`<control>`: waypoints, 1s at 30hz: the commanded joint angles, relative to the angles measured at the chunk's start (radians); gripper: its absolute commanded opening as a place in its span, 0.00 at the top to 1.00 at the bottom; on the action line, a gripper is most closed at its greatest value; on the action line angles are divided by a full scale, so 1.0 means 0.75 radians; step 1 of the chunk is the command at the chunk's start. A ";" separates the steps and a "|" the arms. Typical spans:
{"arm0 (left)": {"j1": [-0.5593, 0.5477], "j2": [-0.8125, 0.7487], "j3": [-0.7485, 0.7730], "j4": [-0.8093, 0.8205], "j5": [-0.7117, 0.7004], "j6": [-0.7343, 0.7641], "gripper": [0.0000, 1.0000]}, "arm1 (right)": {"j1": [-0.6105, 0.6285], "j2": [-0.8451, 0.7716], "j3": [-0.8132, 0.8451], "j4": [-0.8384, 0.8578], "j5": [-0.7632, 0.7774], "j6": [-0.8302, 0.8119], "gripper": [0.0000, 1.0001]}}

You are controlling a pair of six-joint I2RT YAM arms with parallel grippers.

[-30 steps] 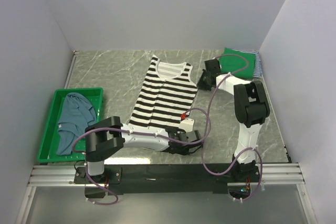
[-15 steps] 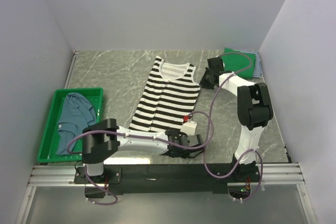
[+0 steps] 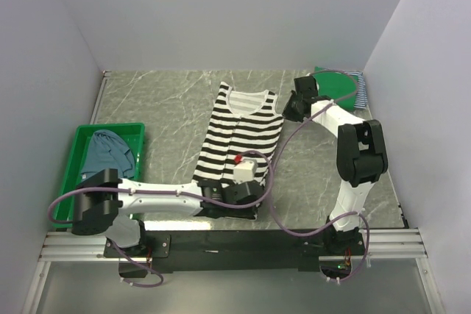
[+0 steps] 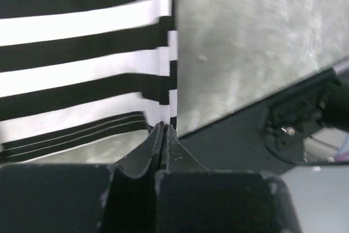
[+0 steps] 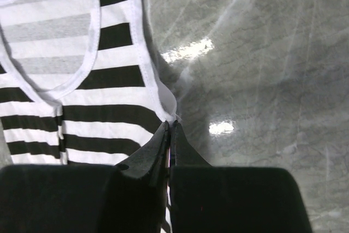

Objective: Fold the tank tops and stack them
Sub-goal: Fold the tank top

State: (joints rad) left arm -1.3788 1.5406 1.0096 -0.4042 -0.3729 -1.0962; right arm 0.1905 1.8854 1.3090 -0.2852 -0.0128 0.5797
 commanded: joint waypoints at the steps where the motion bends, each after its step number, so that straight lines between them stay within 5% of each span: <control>1: 0.043 -0.107 -0.092 0.056 -0.037 -0.111 0.99 | 0.026 -0.035 0.101 0.010 -0.024 -0.002 1.00; 18: 0.139 -0.399 -0.422 -0.089 -0.086 -0.387 0.99 | 0.316 0.480 0.813 -0.274 0.082 -0.018 1.00; 30: 0.176 -0.430 -0.514 -0.118 -0.043 -0.416 0.99 | 0.382 0.575 0.903 -0.299 0.121 -0.059 1.00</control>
State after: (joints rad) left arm -1.2499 1.2213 0.6266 -0.4690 -0.4244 -1.3861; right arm 0.4751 2.3188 1.9495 -0.5320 0.0425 0.5560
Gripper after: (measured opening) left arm 0.012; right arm 0.017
